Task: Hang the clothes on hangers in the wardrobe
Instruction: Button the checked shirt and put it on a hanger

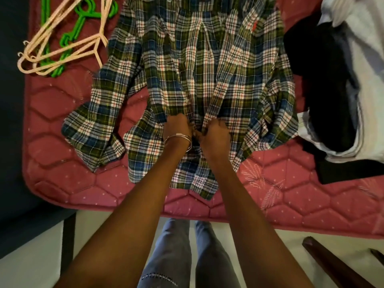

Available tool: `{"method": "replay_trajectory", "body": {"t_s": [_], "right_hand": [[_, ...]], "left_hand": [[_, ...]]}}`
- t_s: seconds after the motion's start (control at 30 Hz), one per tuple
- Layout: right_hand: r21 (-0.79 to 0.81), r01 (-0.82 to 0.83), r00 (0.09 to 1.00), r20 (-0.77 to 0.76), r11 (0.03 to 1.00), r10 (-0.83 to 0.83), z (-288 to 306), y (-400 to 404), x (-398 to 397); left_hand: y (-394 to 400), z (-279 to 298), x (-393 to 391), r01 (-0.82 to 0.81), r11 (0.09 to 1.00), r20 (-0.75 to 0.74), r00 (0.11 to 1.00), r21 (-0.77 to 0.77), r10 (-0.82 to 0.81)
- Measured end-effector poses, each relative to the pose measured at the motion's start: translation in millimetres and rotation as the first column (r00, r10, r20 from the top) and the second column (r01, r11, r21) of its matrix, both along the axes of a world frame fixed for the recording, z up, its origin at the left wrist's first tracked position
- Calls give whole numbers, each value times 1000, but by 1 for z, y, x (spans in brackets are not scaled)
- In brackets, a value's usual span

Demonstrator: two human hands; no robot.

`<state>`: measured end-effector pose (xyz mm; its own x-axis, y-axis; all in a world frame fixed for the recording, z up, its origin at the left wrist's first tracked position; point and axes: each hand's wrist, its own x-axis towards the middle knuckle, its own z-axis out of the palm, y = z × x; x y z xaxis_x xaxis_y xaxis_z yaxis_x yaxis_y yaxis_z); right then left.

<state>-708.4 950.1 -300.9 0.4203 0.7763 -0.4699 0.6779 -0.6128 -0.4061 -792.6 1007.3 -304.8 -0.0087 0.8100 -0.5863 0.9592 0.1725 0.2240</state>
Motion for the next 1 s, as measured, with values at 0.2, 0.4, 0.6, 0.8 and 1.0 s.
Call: {"method": "replay_trajectory", "body": {"t_s": [0.2, 0.4, 0.6, 0.8, 1.0], "right_hand": [[-49, 23, 993, 117, 999, -17, -7, -3, -7], [142, 370, 916, -221, 918, -335, -13, -6, -1], [287, 223, 967, -185, 932, -175, -7, -21, -4], [225, 256, 932, -315, 940, -178, -4, -17, 4], [177, 410, 850, -429, 895, -305, -9, -20, 10]], "left_hand": [[-13, -10, 0, -59, 998, 59, 997, 11, 58], [-14, -13, 4, -255, 966, 292, 922, -39, 255], [-8, -3, -2, -226, 972, 470, 853, -58, 227], [-1, 1, -6, -147, 982, 526, 829, -121, 189], [3, 1, -2, -128, 982, 467, 866, -141, 180]]}}
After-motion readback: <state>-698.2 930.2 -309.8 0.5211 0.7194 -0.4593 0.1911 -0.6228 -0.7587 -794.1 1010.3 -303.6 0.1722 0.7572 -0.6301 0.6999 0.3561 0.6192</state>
